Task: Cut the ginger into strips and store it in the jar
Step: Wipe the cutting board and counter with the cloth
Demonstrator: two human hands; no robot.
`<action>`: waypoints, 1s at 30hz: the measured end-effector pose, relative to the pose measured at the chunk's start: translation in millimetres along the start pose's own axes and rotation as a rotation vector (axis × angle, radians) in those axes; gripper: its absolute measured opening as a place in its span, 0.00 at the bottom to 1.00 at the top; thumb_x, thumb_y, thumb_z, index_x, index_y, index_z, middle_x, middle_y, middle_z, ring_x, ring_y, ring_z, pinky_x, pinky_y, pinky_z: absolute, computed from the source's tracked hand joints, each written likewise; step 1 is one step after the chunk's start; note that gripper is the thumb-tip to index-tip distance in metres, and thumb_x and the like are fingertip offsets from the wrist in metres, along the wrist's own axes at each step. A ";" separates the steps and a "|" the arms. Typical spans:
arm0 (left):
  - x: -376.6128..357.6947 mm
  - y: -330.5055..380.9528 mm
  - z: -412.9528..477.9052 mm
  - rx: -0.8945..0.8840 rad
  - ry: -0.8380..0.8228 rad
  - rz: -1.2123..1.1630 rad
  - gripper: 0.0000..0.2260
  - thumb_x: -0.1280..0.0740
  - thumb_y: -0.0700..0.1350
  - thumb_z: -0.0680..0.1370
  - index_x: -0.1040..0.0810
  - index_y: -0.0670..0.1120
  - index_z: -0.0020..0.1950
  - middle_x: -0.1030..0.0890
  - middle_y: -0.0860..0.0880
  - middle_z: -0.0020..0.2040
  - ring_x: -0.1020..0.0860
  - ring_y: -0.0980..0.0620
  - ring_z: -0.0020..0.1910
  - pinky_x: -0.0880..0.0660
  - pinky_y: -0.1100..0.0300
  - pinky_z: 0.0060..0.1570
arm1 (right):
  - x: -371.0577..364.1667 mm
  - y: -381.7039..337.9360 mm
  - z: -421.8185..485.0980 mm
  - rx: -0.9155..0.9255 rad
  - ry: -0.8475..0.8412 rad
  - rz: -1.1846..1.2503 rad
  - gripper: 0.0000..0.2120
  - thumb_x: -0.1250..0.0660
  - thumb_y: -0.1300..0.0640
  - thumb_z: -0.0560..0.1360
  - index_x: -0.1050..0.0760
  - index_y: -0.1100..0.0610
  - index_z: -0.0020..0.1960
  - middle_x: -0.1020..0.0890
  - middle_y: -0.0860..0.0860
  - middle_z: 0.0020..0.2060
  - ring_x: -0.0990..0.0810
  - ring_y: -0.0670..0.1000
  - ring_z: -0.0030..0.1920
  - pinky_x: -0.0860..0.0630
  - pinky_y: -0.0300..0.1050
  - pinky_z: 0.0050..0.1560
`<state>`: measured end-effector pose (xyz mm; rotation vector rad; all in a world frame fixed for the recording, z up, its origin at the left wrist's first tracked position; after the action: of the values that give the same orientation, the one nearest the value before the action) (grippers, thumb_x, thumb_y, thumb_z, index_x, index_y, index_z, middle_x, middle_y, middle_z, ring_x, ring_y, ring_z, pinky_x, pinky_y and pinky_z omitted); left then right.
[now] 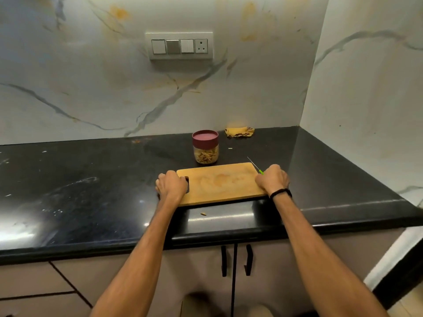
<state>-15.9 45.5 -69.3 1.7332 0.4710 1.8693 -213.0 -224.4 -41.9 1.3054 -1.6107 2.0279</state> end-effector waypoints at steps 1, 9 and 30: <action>-1.5 -1.8 1.0 -0.011 -0.004 0.023 0.10 0.33 0.48 0.77 0.18 0.42 0.43 0.20 0.41 0.51 0.22 0.40 0.52 0.23 0.46 0.57 | 0.1 -1.4 0.6 0.021 0.002 -0.039 0.11 0.34 0.59 0.77 0.24 0.62 0.58 0.21 0.59 0.55 0.23 0.59 0.57 0.33 0.43 0.44; 2.3 -3.8 10.9 -0.118 -0.105 0.086 0.11 0.27 0.53 0.73 0.18 0.46 0.37 0.18 0.45 0.40 0.20 0.47 0.40 0.19 0.52 0.43 | 0.3 7.6 18.6 0.035 0.053 -0.398 0.14 0.34 0.56 0.78 0.25 0.59 0.61 0.30 0.62 0.62 0.30 0.60 0.60 0.28 0.52 0.57; -3.2 1.8 35.2 -0.307 -0.139 0.206 0.19 0.38 0.61 0.78 0.33 0.63 0.69 0.35 0.57 0.55 0.25 0.56 0.45 0.21 0.47 0.51 | -134.6 -156.7 300.0 0.602 -0.188 -0.577 0.25 0.37 0.47 0.78 0.34 0.60 0.70 0.28 0.61 0.66 0.27 0.62 0.64 0.29 0.55 0.64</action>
<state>18.7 38.4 -66.9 1.7359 -0.0500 1.8279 113.6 -385.6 -42.4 1.9236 -0.5392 2.0951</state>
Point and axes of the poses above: each hand's wrist, its own z-axis towards the middle knuckle, its own x-axis out of the back of the hand, y = z × x, the point moved 7 cm from there along z, towards the middle knuckle
